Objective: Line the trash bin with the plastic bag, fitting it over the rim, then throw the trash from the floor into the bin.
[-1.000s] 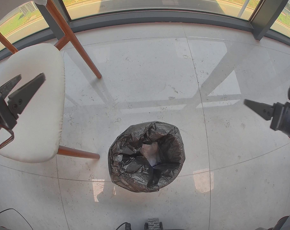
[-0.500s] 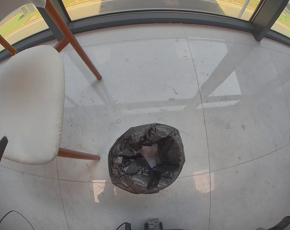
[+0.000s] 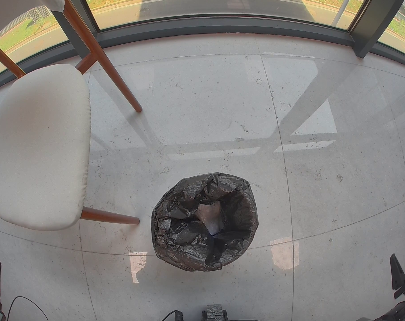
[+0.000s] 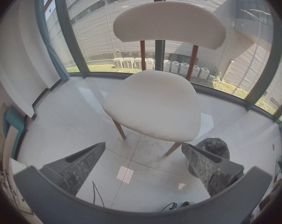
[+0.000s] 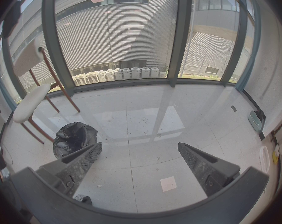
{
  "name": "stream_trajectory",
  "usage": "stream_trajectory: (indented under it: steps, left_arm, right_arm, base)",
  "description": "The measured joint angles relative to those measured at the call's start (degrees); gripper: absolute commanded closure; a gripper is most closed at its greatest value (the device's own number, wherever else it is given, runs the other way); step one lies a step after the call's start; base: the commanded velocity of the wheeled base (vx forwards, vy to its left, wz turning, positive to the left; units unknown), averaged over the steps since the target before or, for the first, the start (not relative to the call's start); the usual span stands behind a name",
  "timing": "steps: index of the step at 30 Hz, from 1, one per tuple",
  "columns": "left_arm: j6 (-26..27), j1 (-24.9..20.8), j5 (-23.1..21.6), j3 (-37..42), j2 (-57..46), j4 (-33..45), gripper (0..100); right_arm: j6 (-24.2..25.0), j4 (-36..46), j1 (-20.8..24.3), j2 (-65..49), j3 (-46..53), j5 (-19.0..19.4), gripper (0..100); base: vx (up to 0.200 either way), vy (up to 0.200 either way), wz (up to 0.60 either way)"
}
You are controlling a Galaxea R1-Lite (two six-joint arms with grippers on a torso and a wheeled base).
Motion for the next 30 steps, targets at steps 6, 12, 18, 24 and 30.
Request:
stream_trajectory:
  steps: [6,12,18,24,30]
  left_arm:
    - [6.19,2.00,-8.52,6.10,-7.14,0.20,0]
    - [9.28,2.52,-12.37,12.87,-9.34,-8.18,0]
    - [15.85,2.69,-23.24,18.83,-10.01,-16.20,0]
    - [18.25,2.74,-34.40,22.08,-10.19,-21.47,0]
    - [17.34,2.80,-28.21,23.78,-10.20,-22.97,0]
  right_arm:
    - [-2.66,4.11,0.85,-7.28,0.22,2.16,0]
    - [-3.02,4.32,1.12,-9.47,0.22,2.62,0]
    - [-3.19,4.34,1.23,-10.08,0.22,2.84,0]
    - [-3.24,4.34,1.33,-10.23,0.22,2.77,0]
    - [-3.19,4.38,1.37,-10.23,0.27,2.22,0]
  base:
    - [0.000,0.000,0.00]
    - [0.000,0.000,0.00]
    - [0.000,0.000,0.00]
    - [0.000,0.000,0.00]
    - [0.000,0.000,0.00]
